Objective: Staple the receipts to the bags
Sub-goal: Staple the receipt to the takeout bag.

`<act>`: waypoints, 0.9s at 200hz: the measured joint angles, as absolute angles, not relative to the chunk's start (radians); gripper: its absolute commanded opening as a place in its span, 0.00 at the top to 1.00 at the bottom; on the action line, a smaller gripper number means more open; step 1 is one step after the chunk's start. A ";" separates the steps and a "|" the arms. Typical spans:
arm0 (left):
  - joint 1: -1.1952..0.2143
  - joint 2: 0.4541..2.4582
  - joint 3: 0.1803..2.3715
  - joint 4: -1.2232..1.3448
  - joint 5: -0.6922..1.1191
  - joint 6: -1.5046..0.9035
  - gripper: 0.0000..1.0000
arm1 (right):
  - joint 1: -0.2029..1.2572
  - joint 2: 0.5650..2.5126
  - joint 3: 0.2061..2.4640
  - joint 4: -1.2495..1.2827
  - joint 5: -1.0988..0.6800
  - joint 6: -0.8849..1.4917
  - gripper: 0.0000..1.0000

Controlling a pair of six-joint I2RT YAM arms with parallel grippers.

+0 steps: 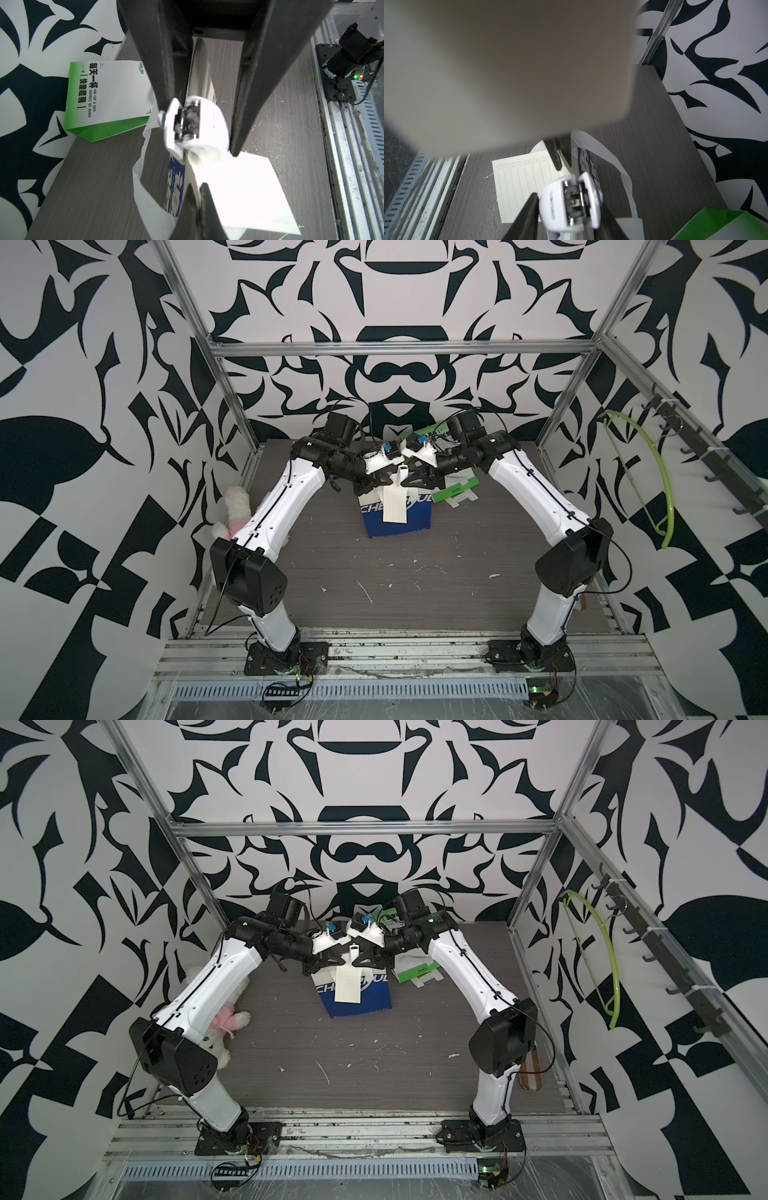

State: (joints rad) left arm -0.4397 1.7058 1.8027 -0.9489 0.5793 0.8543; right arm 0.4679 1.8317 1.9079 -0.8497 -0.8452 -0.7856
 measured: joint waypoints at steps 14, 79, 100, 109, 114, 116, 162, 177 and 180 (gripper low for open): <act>-0.440 1.707 1.803 -0.954 0.575 0.854 1.00 | 0.467 1.826 1.895 -0.842 -0.846 -0.783 0.90; -0.437 1.721 1.810 -0.976 0.528 0.812 1.00 | 0.472 1.751 1.730 -0.717 -0.817 -0.756 0.69; -0.437 1.721 1.813 -0.961 0.533 0.802 1.00 | 0.471 1.734 1.697 -0.674 -0.823 -0.717 0.53; -0.437 1.722 1.815 -0.953 0.538 0.802 1.00 | 0.466 1.721 1.676 -0.648 -0.824 -0.696 0.48; -0.437 1.723 1.816 -0.949 0.540 0.800 1.00 | 0.464 1.715 1.662 -0.634 -0.824 -0.680 0.45; -0.437 1.723 1.817 -0.946 0.541 0.801 1.00 | 0.463 1.713 1.658 -0.630 -0.823 -0.679 0.45; -0.424 1.755 1.850 -0.917 0.550 0.801 1.00 | 0.398 1.652 1.534 -0.515 -0.818 -0.580 0.36; -0.417 1.776 1.862 -0.914 0.543 0.801 1.00 | 0.360 1.618 1.484 -0.463 -0.815 -0.536 0.31; -0.415 1.781 1.864 -0.913 0.541 0.799 1.00 | 0.351 1.609 1.475 -0.457 -0.813 -0.525 0.29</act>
